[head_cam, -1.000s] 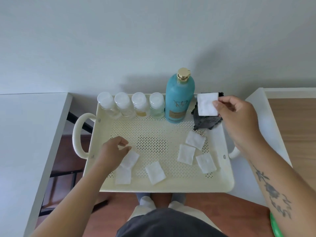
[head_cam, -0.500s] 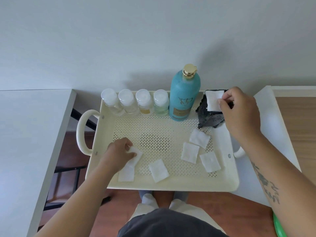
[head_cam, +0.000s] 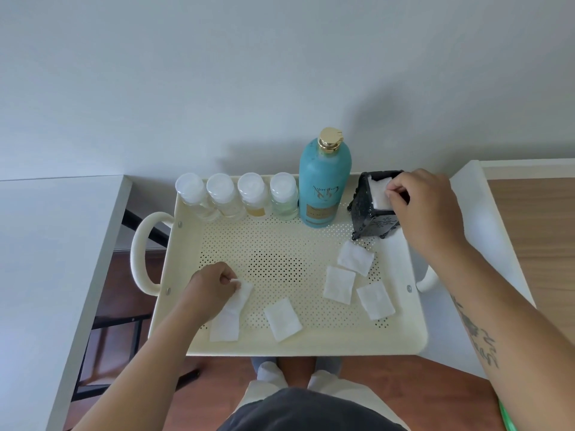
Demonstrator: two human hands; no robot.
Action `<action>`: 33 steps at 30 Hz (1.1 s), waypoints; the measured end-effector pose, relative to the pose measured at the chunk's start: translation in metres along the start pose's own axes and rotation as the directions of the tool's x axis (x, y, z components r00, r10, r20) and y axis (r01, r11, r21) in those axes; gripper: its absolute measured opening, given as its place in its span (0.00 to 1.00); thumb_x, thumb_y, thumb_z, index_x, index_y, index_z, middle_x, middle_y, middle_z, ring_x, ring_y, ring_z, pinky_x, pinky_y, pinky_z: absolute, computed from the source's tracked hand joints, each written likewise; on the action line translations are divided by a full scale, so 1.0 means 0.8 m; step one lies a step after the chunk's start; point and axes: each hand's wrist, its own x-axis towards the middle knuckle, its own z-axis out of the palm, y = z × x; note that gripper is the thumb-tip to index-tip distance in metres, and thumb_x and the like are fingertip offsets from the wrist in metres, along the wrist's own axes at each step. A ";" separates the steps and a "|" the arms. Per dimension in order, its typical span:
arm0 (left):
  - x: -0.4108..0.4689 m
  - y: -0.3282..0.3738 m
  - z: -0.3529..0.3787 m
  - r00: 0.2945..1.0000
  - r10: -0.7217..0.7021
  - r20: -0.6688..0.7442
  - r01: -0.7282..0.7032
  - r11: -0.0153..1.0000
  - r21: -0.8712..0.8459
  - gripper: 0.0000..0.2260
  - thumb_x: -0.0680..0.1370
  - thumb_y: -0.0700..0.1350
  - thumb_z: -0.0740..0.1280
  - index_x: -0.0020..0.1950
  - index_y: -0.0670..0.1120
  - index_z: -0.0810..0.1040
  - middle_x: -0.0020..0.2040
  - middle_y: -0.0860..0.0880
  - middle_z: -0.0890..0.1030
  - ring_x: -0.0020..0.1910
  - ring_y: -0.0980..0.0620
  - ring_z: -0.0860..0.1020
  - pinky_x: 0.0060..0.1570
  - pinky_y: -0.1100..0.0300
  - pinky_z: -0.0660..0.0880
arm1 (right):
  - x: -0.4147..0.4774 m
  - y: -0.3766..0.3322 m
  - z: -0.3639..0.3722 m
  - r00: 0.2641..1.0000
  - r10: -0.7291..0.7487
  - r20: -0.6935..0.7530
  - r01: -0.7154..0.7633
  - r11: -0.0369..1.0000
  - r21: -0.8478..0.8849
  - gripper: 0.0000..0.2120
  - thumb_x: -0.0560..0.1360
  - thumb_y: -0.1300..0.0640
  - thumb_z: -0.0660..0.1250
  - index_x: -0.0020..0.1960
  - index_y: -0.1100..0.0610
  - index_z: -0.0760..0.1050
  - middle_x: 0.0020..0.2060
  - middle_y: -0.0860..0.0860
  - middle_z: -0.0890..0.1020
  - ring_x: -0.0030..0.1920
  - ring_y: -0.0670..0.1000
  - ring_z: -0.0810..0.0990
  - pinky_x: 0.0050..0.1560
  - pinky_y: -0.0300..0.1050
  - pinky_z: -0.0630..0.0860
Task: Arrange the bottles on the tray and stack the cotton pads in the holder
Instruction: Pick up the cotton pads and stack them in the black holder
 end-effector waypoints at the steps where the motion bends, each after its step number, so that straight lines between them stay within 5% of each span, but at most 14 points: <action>1: 0.000 0.001 -0.002 1.000 0.007 -0.011 -0.007 1.000 -0.007 0.01 0.77 0.45 0.67 0.46 0.49 0.78 0.43 0.52 0.78 0.39 0.56 0.74 0.33 0.62 0.68 | 0.001 0.001 -0.001 1.000 -0.008 -0.006 0.008 1.000 -0.003 0.04 0.76 0.62 0.65 0.45 0.60 0.78 0.42 0.56 0.80 0.48 0.61 0.72 0.43 0.58 0.75; 9: -0.018 0.027 -0.003 0.974 0.148 -0.171 -0.173 0.974 -0.147 0.06 0.76 0.46 0.70 0.41 0.54 0.75 0.40 0.56 0.79 0.41 0.57 0.78 0.37 0.61 0.71 | -0.028 0.003 0.000 0.970 -0.243 -0.035 0.244 0.969 0.046 0.11 0.77 0.57 0.66 0.55 0.62 0.80 0.52 0.56 0.83 0.58 0.61 0.78 0.56 0.57 0.76; 14: -0.029 0.059 0.009 0.953 0.226 -0.199 -0.268 0.938 -0.220 0.07 0.76 0.47 0.70 0.40 0.56 0.75 0.38 0.55 0.80 0.42 0.64 0.77 0.36 0.67 0.68 | -0.037 -0.002 0.011 0.963 -0.262 0.068 0.267 0.961 -0.078 0.16 0.79 0.51 0.62 0.58 0.62 0.78 0.57 0.55 0.82 0.67 0.59 0.73 0.70 0.60 0.65; 19: -0.034 0.079 0.015 0.959 0.211 -0.187 -0.260 0.918 -0.299 0.04 0.77 0.48 0.69 0.42 0.56 0.77 0.39 0.57 0.81 0.42 0.65 0.77 0.38 0.66 0.70 | -0.036 -0.004 0.013 0.958 -0.222 0.183 0.258 0.944 -0.206 0.23 0.79 0.43 0.54 0.53 0.59 0.78 0.52 0.52 0.83 0.60 0.55 0.77 0.74 0.59 0.58; 24: -0.037 0.091 0.015 0.978 0.116 -0.174 -0.182 0.882 -0.435 0.05 0.78 0.50 0.67 0.43 0.55 0.75 0.38 0.53 0.84 0.35 0.56 0.79 0.33 0.64 0.71 | -0.032 -0.007 0.010 0.964 -0.234 0.129 0.254 0.952 -0.169 0.22 0.79 0.42 0.54 0.54 0.58 0.79 0.51 0.50 0.83 0.56 0.52 0.79 0.74 0.56 0.57; 33: -0.047 0.121 0.010 0.994 0.101 -0.036 -0.094 0.655 -0.749 0.04 0.79 0.44 0.67 0.50 0.44 0.76 0.39 0.46 0.87 0.41 0.46 0.85 0.41 0.55 0.83 | -0.034 -0.011 0.012 0.963 -0.222 0.154 0.248 0.953 -0.176 0.21 0.79 0.42 0.54 0.42 0.57 0.75 0.38 0.48 0.77 0.43 0.53 0.77 0.70 0.57 0.66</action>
